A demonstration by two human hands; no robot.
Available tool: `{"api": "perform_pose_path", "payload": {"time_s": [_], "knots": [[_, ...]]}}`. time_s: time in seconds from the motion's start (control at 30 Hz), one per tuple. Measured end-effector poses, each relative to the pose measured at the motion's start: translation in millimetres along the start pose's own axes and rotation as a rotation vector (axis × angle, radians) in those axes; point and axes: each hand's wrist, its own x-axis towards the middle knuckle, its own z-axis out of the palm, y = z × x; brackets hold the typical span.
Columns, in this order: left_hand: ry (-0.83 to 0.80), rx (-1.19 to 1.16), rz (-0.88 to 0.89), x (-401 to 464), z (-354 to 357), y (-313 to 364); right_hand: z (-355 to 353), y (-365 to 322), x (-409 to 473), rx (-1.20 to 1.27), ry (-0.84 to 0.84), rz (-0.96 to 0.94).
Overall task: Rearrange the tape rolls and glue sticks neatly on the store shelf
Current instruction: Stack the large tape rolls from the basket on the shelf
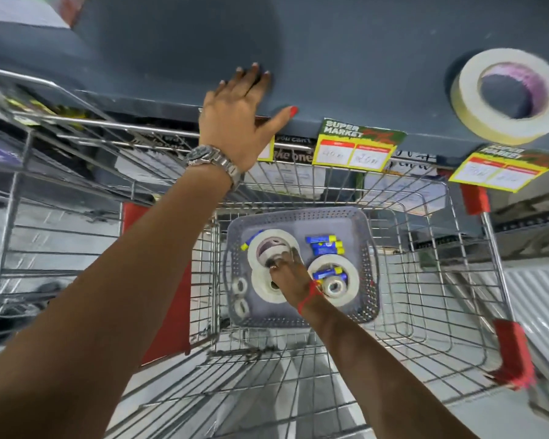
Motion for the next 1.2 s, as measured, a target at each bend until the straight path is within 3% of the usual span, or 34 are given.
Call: {"api": "perform_pose_path", "payload": {"time_s": [0.1,0.27,0.4,0.53,0.6,0.77,0.87,1.07,1.2], "knots": [[0.004,-0.006,0.007,-0.3,-3.0,-0.7,-44.0,-3.6,-14.6,0.133,-0.019,-0.157],[-0.026,-0.029,0.008,-1.3,-7.7,0.9,-100.6,-3.8,-50.8,0.126,0.280,-0.209],[-0.007,-0.048,0.014,-1.0,-10.0,2.7,-130.1,19.4,-72.2,0.320,0.747,-0.157],[-0.009,-0.070,0.012,-4.3,-11.6,4.5,-180.5,53.0,-83.3,0.435,1.055,-0.094],[-0.018,-0.074,0.005,-5.8,-14.3,6.5,-213.2,76.7,-83.3,0.419,1.131,-0.032],[-0.031,-0.085,-0.009,-6.9,-17.7,9.0,-274.0,146.3,-62.4,0.252,1.138,0.289],[-0.039,-0.083,-0.013,-7.7,-17.3,9.4,-283.4,166.8,-53.2,0.103,0.980,0.450],[-0.035,-0.072,-0.017,-8.0,-16.6,8.9,-281.3,170.4,-46.1,0.047,0.791,0.458],[-0.038,-0.075,-0.022,-8.0,-17.6,9.3,-270.2,162.8,-42.2,0.138,0.899,0.478]]}}
